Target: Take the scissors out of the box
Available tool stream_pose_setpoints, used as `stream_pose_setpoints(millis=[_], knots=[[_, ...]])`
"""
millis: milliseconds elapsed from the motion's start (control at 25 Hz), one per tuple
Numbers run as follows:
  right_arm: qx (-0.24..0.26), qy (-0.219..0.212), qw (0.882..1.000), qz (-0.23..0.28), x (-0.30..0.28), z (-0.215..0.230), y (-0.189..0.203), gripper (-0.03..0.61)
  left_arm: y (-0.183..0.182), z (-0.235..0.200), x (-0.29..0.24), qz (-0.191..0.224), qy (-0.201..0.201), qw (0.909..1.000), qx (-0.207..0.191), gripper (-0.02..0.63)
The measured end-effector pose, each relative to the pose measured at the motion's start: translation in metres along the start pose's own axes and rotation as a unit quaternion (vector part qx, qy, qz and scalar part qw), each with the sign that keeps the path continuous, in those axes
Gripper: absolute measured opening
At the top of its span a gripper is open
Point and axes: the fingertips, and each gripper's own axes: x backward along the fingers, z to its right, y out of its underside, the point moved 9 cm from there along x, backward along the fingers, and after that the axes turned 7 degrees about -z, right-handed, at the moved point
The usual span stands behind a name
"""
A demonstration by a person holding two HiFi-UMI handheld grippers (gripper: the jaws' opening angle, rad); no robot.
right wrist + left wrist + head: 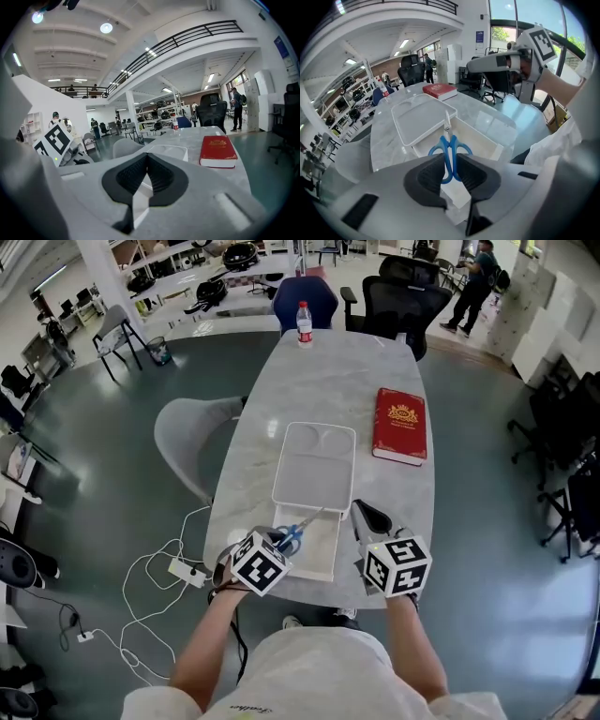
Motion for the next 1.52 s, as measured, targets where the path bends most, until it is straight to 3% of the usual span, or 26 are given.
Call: stream_pose_setpoints(millis=[280,600,1000,1320,1520], knots=[[0.006,0.002,1.0,0.008,0.004,-0.006,-0.006,0.005,-0.013,-0.017,0.032,0.083,-0.037,0.9954,0.03,0.08],[0.017,0.004,1.0,0.022,0.011,-0.007,-0.019,0.005,-0.038,-0.028,0.066,0.188,-0.079,0.9773,0.055,0.08],[0.032,0.001,0.998,0.051,0.023,-0.008,-0.04,0.005,-0.055,-0.037,0.102,0.322,-0.119,0.9327,0.11,0.08],[0.05,0.001,0.995,0.081,0.038,-0.01,-0.058,0.005,-0.056,-0.036,0.122,0.402,-0.137,0.8929,0.15,0.08],[0.056,0.008,0.994,0.097,0.049,-0.008,-0.064,0.005,-0.047,-0.035,0.126,0.426,-0.148,0.8746,0.178,0.08]])
